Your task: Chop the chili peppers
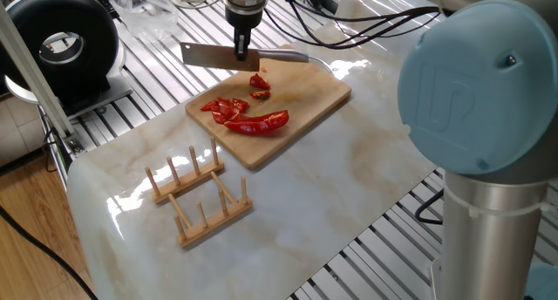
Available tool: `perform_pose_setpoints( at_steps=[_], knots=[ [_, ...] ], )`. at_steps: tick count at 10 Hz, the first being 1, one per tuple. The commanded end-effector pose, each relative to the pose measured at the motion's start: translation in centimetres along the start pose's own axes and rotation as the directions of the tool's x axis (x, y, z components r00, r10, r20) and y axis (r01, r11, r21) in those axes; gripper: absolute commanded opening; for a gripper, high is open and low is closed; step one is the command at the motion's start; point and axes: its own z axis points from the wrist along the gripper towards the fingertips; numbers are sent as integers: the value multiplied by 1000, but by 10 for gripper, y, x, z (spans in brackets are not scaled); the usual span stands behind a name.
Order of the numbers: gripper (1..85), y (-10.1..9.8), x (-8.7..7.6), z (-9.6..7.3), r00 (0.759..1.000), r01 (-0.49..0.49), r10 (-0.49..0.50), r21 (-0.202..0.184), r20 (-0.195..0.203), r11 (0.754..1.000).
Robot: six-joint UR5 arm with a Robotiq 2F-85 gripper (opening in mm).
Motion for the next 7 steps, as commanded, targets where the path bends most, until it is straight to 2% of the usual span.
perform_pose_setpoints(
  at_steps=[1,3,6,7],
  knots=[
    [13,16,-10,-3,999,-36,38,-67,33,997],
    [13,22,-15,-7,998,-35,39,-85,47,996],
    [13,44,-23,-13,995,53,-39,-161,90,986],
    [13,46,-22,-13,993,84,-70,-166,90,983]
  ],
)
